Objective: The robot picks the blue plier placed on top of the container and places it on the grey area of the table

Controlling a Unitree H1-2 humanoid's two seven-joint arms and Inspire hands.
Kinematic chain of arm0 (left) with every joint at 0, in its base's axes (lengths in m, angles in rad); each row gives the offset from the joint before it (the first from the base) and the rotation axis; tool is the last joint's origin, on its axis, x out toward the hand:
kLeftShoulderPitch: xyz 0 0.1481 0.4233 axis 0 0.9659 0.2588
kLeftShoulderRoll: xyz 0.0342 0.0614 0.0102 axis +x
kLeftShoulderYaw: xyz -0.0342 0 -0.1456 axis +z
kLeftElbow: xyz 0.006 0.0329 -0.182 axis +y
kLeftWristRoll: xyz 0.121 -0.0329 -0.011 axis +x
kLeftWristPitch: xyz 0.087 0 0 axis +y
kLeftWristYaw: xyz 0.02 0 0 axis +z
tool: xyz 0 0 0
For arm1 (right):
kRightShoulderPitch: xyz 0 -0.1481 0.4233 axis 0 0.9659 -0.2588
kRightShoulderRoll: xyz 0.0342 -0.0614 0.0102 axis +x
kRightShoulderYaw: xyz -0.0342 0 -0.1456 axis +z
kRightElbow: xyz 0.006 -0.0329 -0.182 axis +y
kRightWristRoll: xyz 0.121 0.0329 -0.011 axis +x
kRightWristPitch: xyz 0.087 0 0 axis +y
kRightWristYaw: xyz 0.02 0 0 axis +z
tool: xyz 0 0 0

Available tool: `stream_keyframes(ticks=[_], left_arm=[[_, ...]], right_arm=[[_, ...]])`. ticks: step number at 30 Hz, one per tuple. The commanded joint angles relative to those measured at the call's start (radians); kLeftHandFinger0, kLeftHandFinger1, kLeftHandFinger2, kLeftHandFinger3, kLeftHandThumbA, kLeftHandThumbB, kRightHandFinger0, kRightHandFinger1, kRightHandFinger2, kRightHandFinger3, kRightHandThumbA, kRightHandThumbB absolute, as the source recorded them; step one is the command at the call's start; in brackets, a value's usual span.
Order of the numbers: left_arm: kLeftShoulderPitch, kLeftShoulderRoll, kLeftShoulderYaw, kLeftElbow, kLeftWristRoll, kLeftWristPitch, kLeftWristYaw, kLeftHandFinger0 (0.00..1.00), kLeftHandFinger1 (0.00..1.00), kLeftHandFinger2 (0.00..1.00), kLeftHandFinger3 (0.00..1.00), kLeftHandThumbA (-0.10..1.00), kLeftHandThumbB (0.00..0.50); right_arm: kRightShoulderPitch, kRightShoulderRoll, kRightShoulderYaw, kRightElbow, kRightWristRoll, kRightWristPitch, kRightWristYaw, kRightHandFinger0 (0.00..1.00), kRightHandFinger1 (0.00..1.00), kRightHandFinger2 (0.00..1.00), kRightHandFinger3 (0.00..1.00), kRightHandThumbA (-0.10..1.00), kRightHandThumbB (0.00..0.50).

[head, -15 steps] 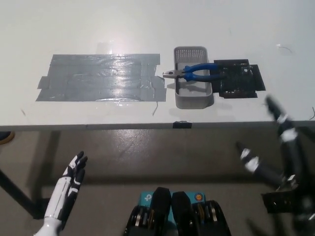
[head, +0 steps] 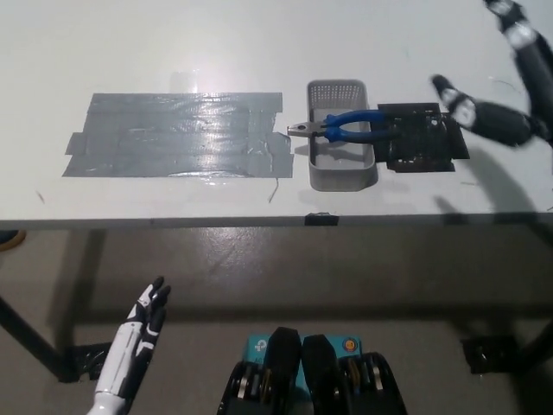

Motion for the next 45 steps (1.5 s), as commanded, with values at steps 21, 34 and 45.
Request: stream_keyframes(ticks=[21,34,45], left_arm=[[0.007,0.01,-0.007,-0.018,0.021,-0.065,0.0,1.0,1.0,1.0,1.0,1.0,0.224],[-0.008,0.026,-0.017,-0.038,0.039,-0.056,-0.011,1.0,1.0,1.0,1.0,1.0,0.203],[-0.012,0.04,-0.018,-0.059,0.044,-0.049,-0.016,1.0,1.0,1.0,1.0,1.0,0.197]], right_arm=[[-0.622,0.042,0.549,0.741,-0.32,0.189,0.388,1.0,1.0,1.0,1.0,1.0,0.379],[-0.693,0.168,0.527,0.946,-0.321,0.175,0.395,1.0,1.0,1.0,1.0,1.0,0.369],[-0.734,0.232,0.506,1.127,-0.309,0.128,0.371,1.0,1.0,1.0,1.0,1.0,0.301]])
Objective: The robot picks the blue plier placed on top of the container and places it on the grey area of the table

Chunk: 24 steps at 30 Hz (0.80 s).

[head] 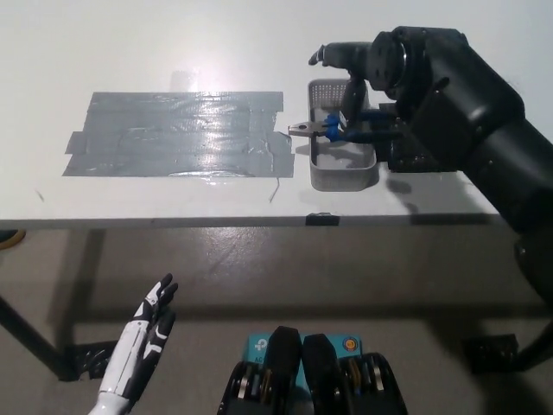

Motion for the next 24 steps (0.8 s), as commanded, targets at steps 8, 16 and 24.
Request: stream_keyframes(ticks=[8,16,24], left_arm=[[-0.013,0.025,-0.005,-0.037,-0.002,-0.021,-0.019,1.0,1.0,1.0,1.0,1.0,0.213],[-0.014,0.027,0.0,-0.032,-0.002,-0.03,-0.02,1.0,1.0,1.0,1.0,1.0,0.218],[-0.015,0.024,-0.002,-0.035,-0.002,-0.022,-0.026,1.0,1.0,1.0,1.0,1.0,0.218]], right_arm=[[-0.093,0.022,-0.035,0.139,-0.021,-0.056,-0.031,1.0,1.0,1.0,1.0,1.0,0.304],[-0.082,0.016,-0.066,0.183,-0.007,-0.048,-0.047,1.0,1.0,1.0,1.0,1.0,0.274],[-0.072,0.019,-0.086,0.185,-0.002,-0.06,-0.031,1.0,1.0,1.0,1.0,1.0,0.25]])
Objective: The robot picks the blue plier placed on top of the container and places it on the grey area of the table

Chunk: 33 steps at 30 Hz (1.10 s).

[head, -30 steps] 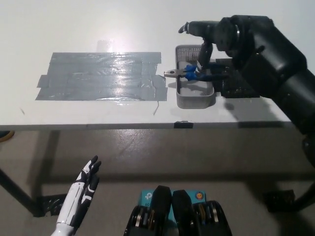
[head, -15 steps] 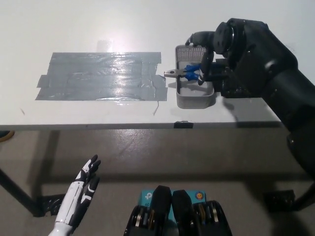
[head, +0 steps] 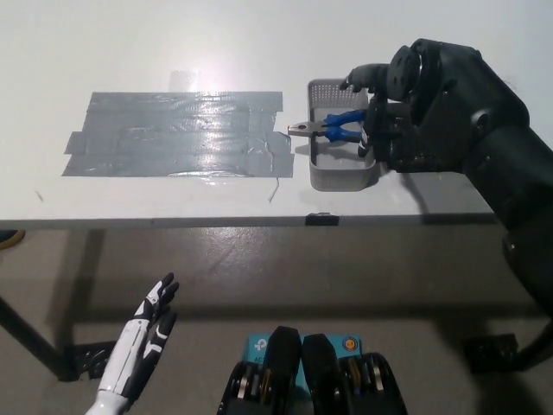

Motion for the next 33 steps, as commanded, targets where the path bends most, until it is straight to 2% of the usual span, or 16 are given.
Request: stream_keyframes(ticks=[1,7,11,14,21,23,30,33], left_arm=[[-0.013,0.014,0.0,-0.035,0.002,-0.018,-0.006,1.0,1.0,1.0,1.0,1.0,0.217],[-0.018,0.014,0.001,-0.038,0.011,-0.021,-0.006,1.0,1.0,1.0,1.0,1.0,0.217],[-0.021,0.016,0.0,-0.038,0.006,-0.024,-0.011,1.0,1.0,1.0,1.0,1.0,0.225],[-0.021,0.014,0.0,-0.04,0.001,-0.025,-0.013,1.0,1.0,1.0,1.0,1.0,0.223],[-0.025,0.013,0.004,-0.044,-0.007,-0.02,-0.014,1.0,1.0,1.0,1.0,1.0,0.219],[-0.026,0.014,0.004,-0.045,-0.006,-0.018,-0.017,1.0,1.0,1.0,1.0,1.0,0.222],[-0.035,0.016,0.007,-0.043,0.004,-0.019,-0.015,1.0,1.0,1.0,1.0,1.0,0.224],[-0.04,0.021,0.006,-0.04,0.0,-0.022,-0.021,1.0,1.0,1.0,1.0,1.0,0.224]], right_arm=[[-0.068,0.001,-0.019,-0.006,0.001,-0.032,-0.012,1.0,1.0,1.0,1.0,1.0,0.242],[-0.077,0.014,-0.024,0.009,0.0,-0.046,-0.024,1.0,1.0,1.0,1.0,1.0,0.262],[-0.079,0.022,-0.022,0.011,-0.005,-0.058,-0.028,1.0,1.0,1.0,1.0,1.0,0.251],[-0.079,0.026,-0.014,0.008,-0.017,-0.053,-0.032,1.0,1.0,1.0,1.0,1.0,0.27],[-0.093,0.041,-0.013,0.035,-0.018,-0.049,-0.029,1.0,1.0,1.0,1.0,1.0,0.267],[-0.091,0.041,0.003,0.043,-0.032,-0.078,-0.034,1.0,1.0,1.0,1.0,1.0,0.26],[-0.084,0.044,-0.003,0.068,-0.035,-0.06,-0.054,1.0,1.0,1.0,1.0,1.0,0.269],[-0.079,0.042,0.0,0.074,-0.043,-0.044,-0.066,1.0,1.0,1.0,1.0,1.0,0.292]])
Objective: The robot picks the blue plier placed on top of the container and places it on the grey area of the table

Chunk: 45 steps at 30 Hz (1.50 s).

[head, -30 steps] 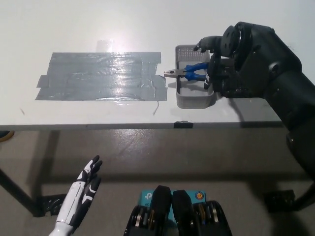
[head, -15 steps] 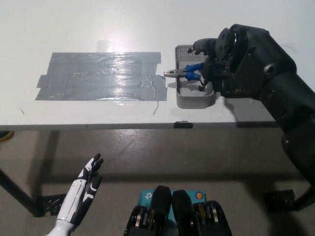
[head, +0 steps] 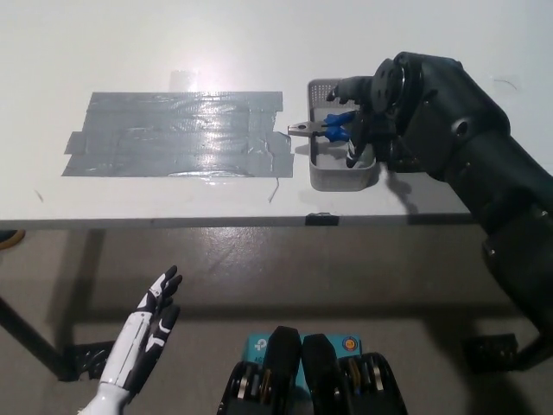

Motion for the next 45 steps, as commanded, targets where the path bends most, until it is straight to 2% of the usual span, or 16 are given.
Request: stream_keyframes(ticks=[1,9,21,26,27,28,29,30,31,32,33,35,37,40,43,45], left_arm=[[-0.017,0.019,0.004,-0.038,-0.007,-0.015,-0.008,1.0,1.0,1.0,1.0,1.0,0.224],[-0.023,0.022,-0.002,-0.044,0.008,-0.004,-0.01,1.0,1.0,1.0,1.0,1.0,0.227],[-0.028,0.027,0.0,-0.047,0.001,0.006,-0.015,1.0,1.0,1.0,1.0,1.0,0.234],[-0.032,0.033,-0.003,-0.044,0.006,0.005,-0.015,1.0,1.0,1.0,1.0,1.0,0.245],[-0.032,0.032,-0.004,-0.046,0.012,0.006,-0.013,1.0,1.0,1.0,1.0,1.0,0.242],[-0.035,0.034,-0.005,-0.046,0.013,0.006,-0.013,1.0,1.0,1.0,1.0,1.0,0.243],[-0.034,0.035,-0.005,-0.047,0.01,0.005,-0.014,1.0,1.0,1.0,1.0,1.0,0.241],[-0.035,0.035,-0.005,-0.048,0.012,0.003,-0.012,1.0,1.0,1.0,1.0,1.0,0.233],[-0.039,0.037,-0.005,-0.047,0.013,0.001,-0.012,1.0,1.0,1.0,1.0,1.0,0.226],[-0.041,0.036,-0.005,-0.047,0.012,-0.001,-0.012,1.0,1.0,1.0,1.0,1.0,0.218],[-0.042,0.036,-0.005,-0.047,0.011,-0.003,-0.012,1.0,1.0,1.0,1.0,1.0,0.215],[-0.043,0.035,-0.006,-0.046,0.008,0.001,-0.015,1.0,1.0,1.0,1.0,1.0,0.216],[-0.043,0.036,-0.007,-0.045,0.007,0.0,-0.017,1.0,1.0,1.0,1.0,1.0,0.212],[-0.049,0.037,-0.005,-0.042,0.006,-0.003,-0.017,1.0,1.0,1.0,1.0,1.0,0.216],[-0.05,0.039,-0.007,-0.042,0.014,0.002,-0.018,1.0,1.0,1.0,1.0,1.0,0.218],[-0.052,0.039,-0.008,-0.042,0.015,0.003,-0.02,1.0,1.0,1.0,1.0,1.0,0.221]], right_arm=[[-0.072,-0.006,-0.005,0.006,-0.017,0.008,-0.038,1.0,1.0,1.0,1.0,1.0,0.298],[-0.053,-0.018,0.01,0.03,-0.03,-0.021,-0.058,1.0,1.0,1.0,1.0,1.0,0.321],[-0.015,-0.017,0.017,0.015,-0.041,-0.111,-0.125,1.0,1.0,1.0,1.0,0.98,0.279],[0.016,-0.02,0.017,0.004,-0.053,-0.146,-0.212,1.0,1.0,1.0,1.0,0.65,0.263],[0.022,-0.023,0.017,0.0,-0.055,-0.155,-0.226,1.0,1.0,1.0,1.0,0.5,0.235],[0.023,-0.024,0.016,0.001,-0.056,-0.159,-0.233,1.0,1.0,1.0,1.0,0.44,0.224],[0.03,-0.025,0.014,-0.004,-0.06,-0.163,-0.26,0.95,1.0,1.0,1.0,0.24,0.209],[0.038,-0.029,0.017,-0.008,-0.068,-0.181,-0.299,0.53,0.61,0.64,0.73,-0.03,0.214],[0.043,-0.035,0.03,-0.008,-0.088,-0.205,-0.347,0.11,0.22,0.35,0.56,-0.1,0.214],[0.05,-0.041,0.05,-0.009,-0.115,-0.225,-0.404,0.0,0.1,0.27,0.41,-0.1,0.206],[0.053,-0.043,0.053,-0.006,-0.119,-0.227,-0.428,0.0,0.14,0.36,0.31,-0.1,0.189],[0.067,-0.051,0.042,-0.015,-0.114,-0.25,-0.472,0.03,0.37,0.69,0.28,-0.1,0.183],[0.074,-0.058,0.038,-0.021,-0.115,-0.265,-0.494,0.14,0.58,0.89,0.48,-0.1,0.162],[0.073,-0.061,0.031,-0.003,-0.112,-0.283,-0.529,0.25,0.66,0.94,0.78,-0.1,0.172],[0.072,-0.065,0.021,0.004,-0.107,-0.3,-0.554,0.19,0.61,0.88,0.67,-0.1,0.169],[0.068,-0.068,0.012,0.007,-0.1,-0.305,-0.56,0.2,0.65,0.93,0.69,-0.1,0.163]])
